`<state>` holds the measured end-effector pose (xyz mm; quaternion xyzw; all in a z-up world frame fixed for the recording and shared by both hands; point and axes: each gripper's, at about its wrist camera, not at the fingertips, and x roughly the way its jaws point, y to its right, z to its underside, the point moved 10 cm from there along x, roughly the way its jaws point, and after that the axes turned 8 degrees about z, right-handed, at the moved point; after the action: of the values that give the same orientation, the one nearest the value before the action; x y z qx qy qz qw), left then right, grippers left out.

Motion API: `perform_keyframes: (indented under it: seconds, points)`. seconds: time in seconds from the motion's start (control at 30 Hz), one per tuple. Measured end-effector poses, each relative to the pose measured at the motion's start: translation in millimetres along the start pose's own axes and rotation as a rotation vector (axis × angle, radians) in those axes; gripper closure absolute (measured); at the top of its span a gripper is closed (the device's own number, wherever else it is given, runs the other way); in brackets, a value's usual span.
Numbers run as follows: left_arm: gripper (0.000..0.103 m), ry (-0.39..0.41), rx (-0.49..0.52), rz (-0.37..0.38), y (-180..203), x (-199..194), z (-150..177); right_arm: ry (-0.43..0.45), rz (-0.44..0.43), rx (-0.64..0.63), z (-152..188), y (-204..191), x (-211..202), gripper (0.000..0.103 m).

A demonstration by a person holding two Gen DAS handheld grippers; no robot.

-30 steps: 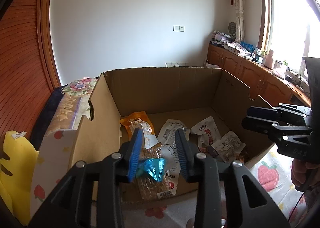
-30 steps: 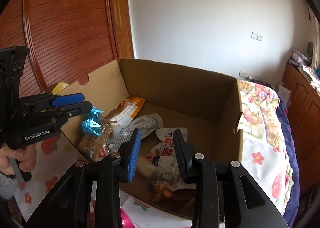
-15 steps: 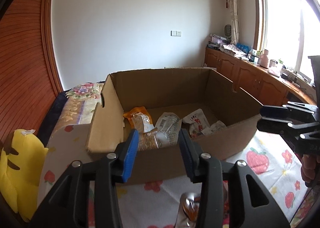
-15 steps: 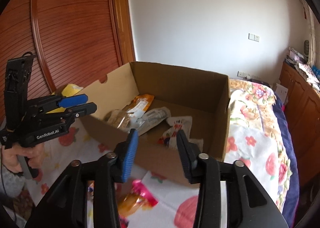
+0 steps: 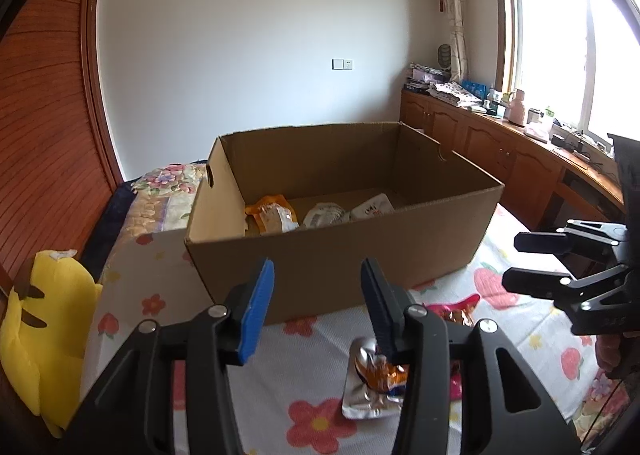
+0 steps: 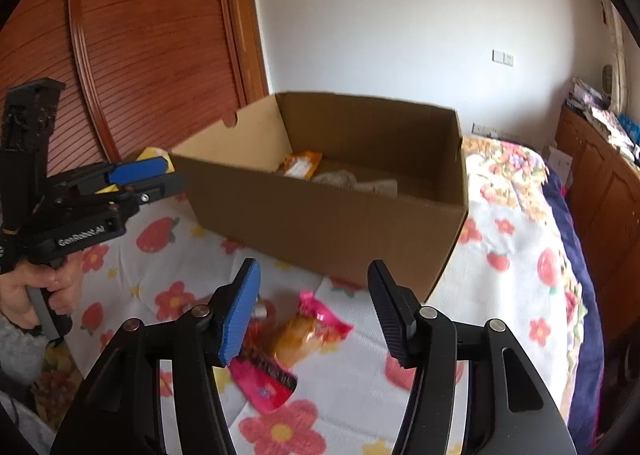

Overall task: Organize snacks
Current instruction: 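Move both grippers back to the remaining snacks on the table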

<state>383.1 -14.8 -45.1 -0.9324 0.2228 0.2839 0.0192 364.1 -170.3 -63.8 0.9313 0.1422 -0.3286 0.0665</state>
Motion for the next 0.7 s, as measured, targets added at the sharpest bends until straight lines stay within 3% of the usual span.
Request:
perform_keyframes:
  seconds: [0.33,0.7]
  points:
    - [0.057,-0.065,-0.023,0.01,8.7,14.8,50.5,-0.116,-0.012,0.068,44.1,-7.2,31.7,0.044]
    - [0.057,-0.105,-0.075,0.01,6.2,23.1,73.3,-0.16,0.037,0.126,55.7,-5.0,60.4,0.044]
